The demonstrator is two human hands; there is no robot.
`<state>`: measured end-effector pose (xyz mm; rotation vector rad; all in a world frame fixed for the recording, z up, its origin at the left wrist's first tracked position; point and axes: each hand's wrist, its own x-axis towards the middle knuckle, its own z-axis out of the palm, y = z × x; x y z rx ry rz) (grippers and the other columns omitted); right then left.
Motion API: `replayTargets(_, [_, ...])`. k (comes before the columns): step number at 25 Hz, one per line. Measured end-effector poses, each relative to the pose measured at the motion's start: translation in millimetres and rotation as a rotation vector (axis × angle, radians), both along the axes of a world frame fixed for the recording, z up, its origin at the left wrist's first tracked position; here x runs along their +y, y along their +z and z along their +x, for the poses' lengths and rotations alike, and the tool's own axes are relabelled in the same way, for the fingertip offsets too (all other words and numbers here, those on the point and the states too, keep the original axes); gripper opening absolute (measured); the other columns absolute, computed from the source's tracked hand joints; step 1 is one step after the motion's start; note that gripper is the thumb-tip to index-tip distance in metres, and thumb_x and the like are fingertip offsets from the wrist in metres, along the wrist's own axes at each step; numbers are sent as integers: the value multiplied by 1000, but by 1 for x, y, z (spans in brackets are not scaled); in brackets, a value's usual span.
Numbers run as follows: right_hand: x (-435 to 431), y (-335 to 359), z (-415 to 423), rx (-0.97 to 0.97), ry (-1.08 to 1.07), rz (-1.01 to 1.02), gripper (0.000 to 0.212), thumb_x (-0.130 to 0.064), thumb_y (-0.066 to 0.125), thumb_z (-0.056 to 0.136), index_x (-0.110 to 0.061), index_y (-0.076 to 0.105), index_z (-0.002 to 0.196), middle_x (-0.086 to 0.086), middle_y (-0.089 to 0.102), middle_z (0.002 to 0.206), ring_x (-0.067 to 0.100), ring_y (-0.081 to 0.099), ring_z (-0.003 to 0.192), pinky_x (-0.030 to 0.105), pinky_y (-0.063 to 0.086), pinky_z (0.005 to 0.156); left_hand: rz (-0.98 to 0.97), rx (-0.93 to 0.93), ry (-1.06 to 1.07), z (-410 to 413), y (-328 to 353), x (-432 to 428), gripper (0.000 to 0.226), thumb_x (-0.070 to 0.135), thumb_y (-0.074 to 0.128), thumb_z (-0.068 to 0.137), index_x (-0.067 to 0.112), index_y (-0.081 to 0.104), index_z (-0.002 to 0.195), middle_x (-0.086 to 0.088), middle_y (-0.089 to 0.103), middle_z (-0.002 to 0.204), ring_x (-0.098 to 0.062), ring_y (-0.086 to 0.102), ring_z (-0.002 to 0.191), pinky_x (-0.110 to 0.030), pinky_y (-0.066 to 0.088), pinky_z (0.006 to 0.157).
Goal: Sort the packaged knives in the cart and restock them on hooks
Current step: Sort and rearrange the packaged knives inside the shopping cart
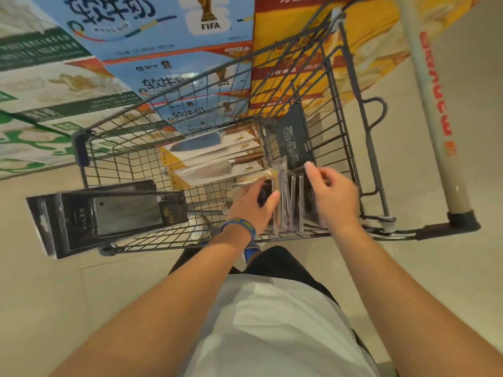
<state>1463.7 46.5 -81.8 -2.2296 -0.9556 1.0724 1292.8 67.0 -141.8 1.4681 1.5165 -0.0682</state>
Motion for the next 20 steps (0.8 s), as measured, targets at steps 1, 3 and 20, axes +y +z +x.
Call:
replayTargets(1, [5,4,8,-235,102,55,37,-50,50,101,-22,72,112,-7,72,97,19,69,95,28,51,75,-7,-11,10,4,-4,0,61,63,42,93,39,30,148,-3,39,149,-26,44,132,-39,40,103])
replayTargets(3, [17,10,17,-500,256,87,33,-29,51,103,-15,65,129,5,69,116,27,63,109,36,49,84,14,-43,12,13,-10,0,66,65,45,90,36,31,148,-2,44,146,-24,46,130,-35,41,100])
replayTargets(20, [128,-27,19,-473,1206,-612,42,-40,52,102,-7,67,122,7,64,101,25,60,91,36,45,74,-149,-86,62,18,-20,-17,115,90,55,59,44,7,152,-2,26,159,-29,33,142,-50,35,113])
